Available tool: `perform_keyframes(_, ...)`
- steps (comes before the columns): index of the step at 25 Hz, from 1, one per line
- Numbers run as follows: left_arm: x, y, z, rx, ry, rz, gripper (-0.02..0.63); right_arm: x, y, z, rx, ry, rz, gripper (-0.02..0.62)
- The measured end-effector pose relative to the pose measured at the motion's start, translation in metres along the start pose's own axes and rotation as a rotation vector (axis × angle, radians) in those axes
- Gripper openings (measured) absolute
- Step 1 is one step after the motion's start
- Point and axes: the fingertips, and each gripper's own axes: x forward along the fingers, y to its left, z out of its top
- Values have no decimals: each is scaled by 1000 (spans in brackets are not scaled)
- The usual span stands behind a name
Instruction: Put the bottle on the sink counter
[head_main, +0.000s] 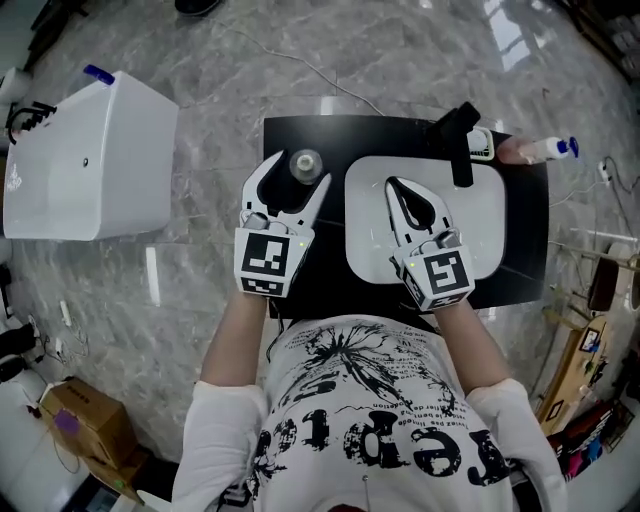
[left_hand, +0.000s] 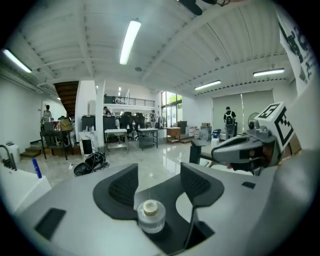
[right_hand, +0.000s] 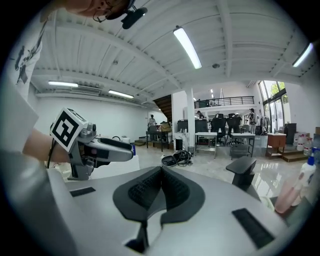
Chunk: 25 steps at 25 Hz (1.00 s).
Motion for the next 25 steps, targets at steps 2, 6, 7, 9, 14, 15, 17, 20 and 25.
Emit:
perform_keyframes(2,-19,-8,21,5,-50,27,218,-16,2,12,-14,-22,6,15)
perform_keyframes(6,-62,-30,49,3,-99,70,107,-57,11,35,-19,-60,21,15)
perform_keyframes(7,-70,-36,55,4,-111,77,74,-66,12,41,-19,-75,26,15)
perform_keyframes(9,-85,-46,65,0,-133,81,43,-82,14,52,-18,-100,30,15)
perform_keyframes(14,-124,-71,86,-20,-188,65,14,-120,23,68,-14,-136,46,15)
perform_keyframes(15,-130,-77,90,-15,-200,53,14,-126,25,71,-18,-146,53,14)
perform_keyframes(17,-142,-90,95,5,-219,20,14,-136,30,79,-34,-166,63,14)
perform_keyframes(20,-158,-109,99,36,-242,-17,14,-150,39,88,-80,-186,60,14)
perform_keyframes(25,-172,-120,101,38,-272,-34,14,-161,49,93,-92,-201,71,12)
